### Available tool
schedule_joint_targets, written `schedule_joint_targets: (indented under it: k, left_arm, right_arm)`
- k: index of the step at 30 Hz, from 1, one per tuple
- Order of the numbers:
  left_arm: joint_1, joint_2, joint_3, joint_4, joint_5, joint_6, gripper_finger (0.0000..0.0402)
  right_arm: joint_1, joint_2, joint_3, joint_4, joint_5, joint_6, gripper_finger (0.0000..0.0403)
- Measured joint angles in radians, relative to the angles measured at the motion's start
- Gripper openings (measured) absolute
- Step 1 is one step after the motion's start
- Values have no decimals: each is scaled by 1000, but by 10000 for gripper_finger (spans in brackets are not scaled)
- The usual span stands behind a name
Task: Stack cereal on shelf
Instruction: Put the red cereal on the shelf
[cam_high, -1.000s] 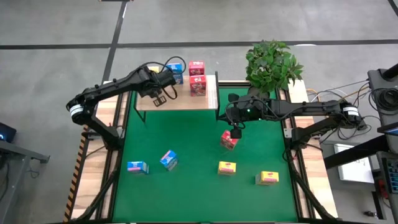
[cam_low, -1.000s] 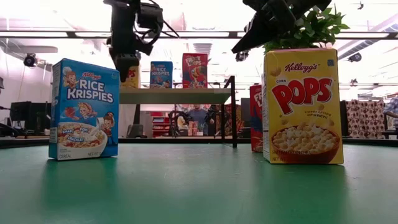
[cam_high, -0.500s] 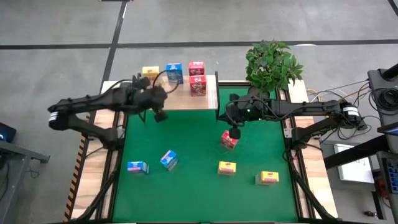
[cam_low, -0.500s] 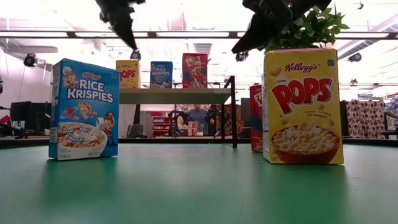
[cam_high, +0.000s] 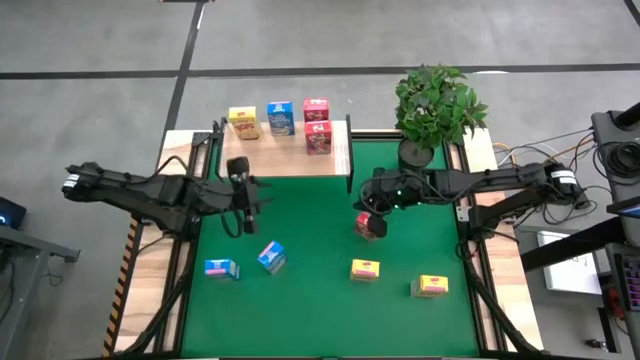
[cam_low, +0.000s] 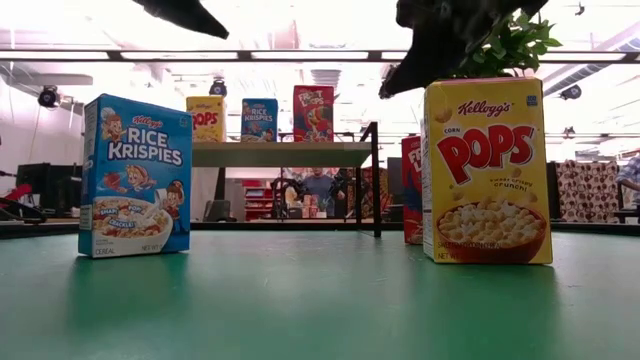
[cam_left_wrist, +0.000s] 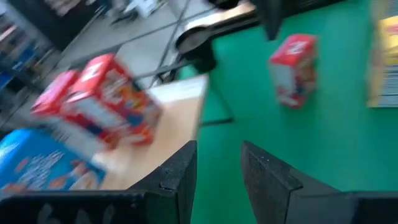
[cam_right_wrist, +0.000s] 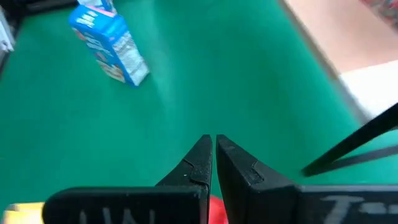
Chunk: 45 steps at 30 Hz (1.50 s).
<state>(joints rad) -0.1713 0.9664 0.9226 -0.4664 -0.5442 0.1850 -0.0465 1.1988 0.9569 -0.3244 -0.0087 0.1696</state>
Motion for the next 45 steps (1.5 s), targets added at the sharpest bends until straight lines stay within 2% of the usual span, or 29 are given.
schedule_joint_targets:
  k: [2, 6, 14, 23, 32, 37, 45]
  left_arm:
    - [-6, -12, -36, 41, 35, 23, 106]
    - [-5, -21, -68, 82, 39, 42, 106]
    - [-5, -16, -68, 84, 39, 42, 106]
    - [-5, -13, -68, 84, 39, 32, 106]
    - [-5, -5, -68, 82, 33, 12, 106]
    - [-5, -5, -68, 81, 32, 12, 106]
    - [-5, -5, -68, 74, 31, 2, 107]
  right_arm:
    - [21, 0, 0, -2, 0, 53, 13]
    - [57, 0, 4, -19, 0, 222, 13]
    - [75, 0, 88, -193, 10, 391, 13]
    - [70, 76, 206, -475, 57, 486, 13]
    - [66, 192, 324, -614, 27, 502, 18]
    - [66, 261, 399, -719, 28, 502, 70]
    - [68, 348, 430, -746, 28, 469, 213]
